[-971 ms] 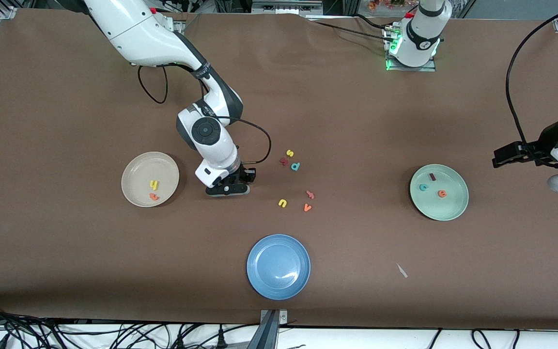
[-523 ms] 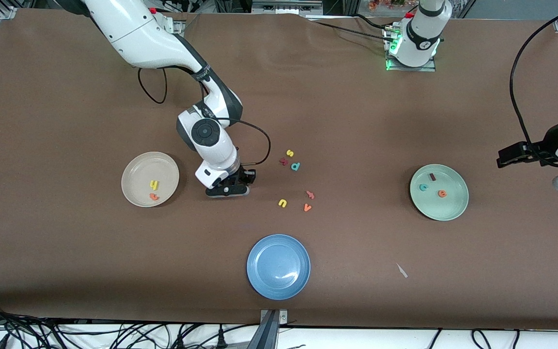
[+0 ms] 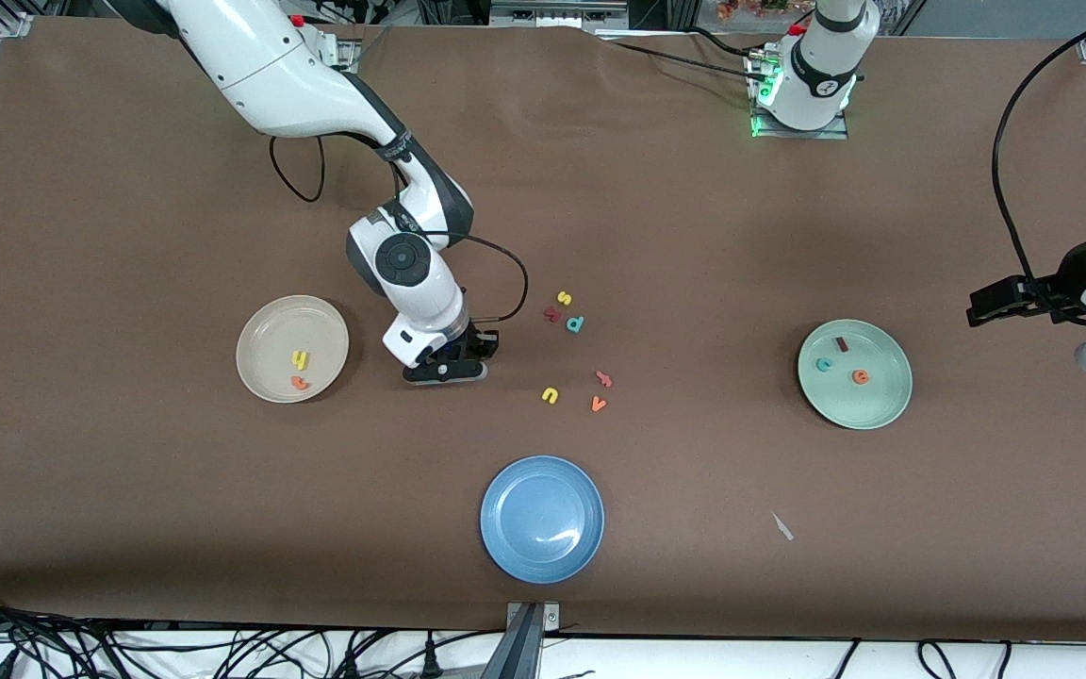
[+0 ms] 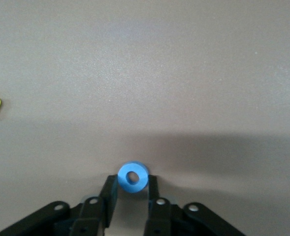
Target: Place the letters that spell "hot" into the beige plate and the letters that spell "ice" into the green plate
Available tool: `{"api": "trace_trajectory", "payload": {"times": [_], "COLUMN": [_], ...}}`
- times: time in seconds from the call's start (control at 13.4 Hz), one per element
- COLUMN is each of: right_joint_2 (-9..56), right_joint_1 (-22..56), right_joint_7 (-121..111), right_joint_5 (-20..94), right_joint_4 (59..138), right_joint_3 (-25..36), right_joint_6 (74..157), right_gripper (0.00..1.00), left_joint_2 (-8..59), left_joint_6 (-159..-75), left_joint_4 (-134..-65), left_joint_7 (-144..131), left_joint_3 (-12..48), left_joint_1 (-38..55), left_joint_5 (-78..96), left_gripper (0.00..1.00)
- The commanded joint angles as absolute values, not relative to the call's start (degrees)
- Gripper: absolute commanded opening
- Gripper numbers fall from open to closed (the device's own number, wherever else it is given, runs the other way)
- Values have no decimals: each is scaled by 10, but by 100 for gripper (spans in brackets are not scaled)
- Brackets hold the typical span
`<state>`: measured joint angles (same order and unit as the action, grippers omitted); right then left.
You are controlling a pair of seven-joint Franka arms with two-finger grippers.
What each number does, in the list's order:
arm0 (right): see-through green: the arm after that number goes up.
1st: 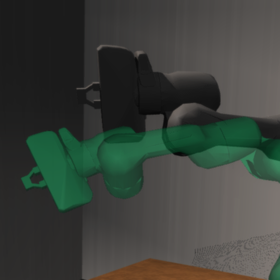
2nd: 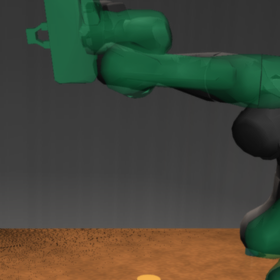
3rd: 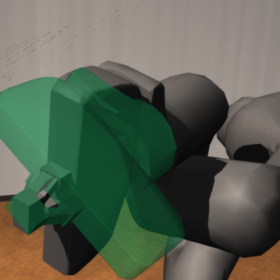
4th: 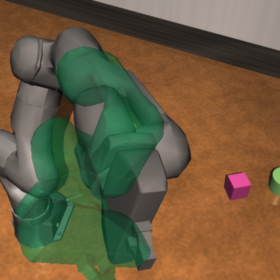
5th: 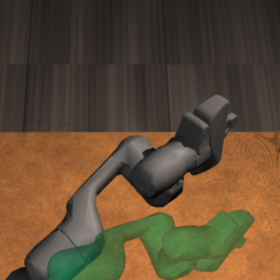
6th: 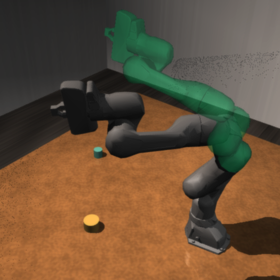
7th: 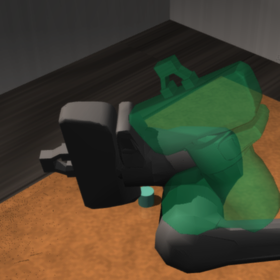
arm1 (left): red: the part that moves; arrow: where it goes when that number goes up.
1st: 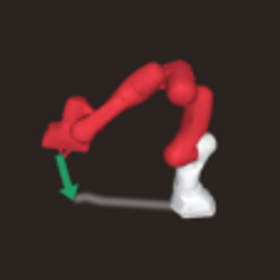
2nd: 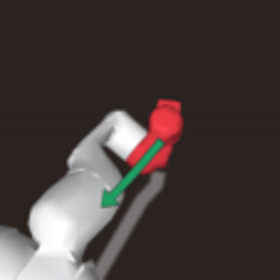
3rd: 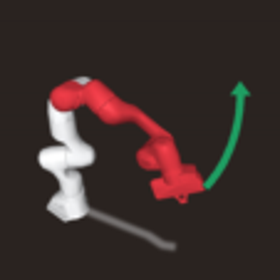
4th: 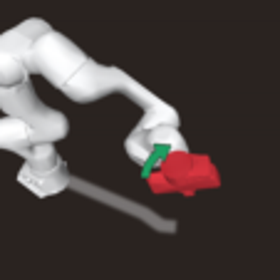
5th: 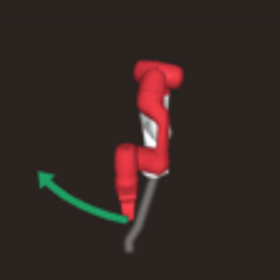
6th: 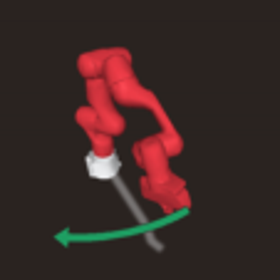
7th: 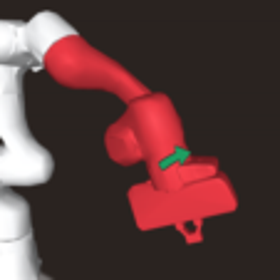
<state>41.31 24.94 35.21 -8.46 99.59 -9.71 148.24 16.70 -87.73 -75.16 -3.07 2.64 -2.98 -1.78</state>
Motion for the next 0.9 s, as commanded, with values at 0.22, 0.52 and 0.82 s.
{"api": "trace_trajectory", "payload": {"times": [0.22,0.52,0.82], "right_joint_2": [414,414,415], "right_joint_1": [247,247,249], "right_joint_7": [344,348,352], "right_joint_5": [-96,-91,-89], "right_joint_4": [998,997,989], "right_joint_3": [-98,-98,-98], "right_joint_6": [1492,1492,1496], "right_gripper": [20,30,40], "left_joint_2": [154,154,163], "left_joint_6": [-882,-882,-883], "left_joint_4": [-762,-761,-762], "left_joint_7": [-17,-23,-25], "left_joint_3": [24,23,22], "left_joint_1": [-29,-29,-29], "left_joint_5": [-24,-23,-29], "left_gripper": [100,100,100]}}
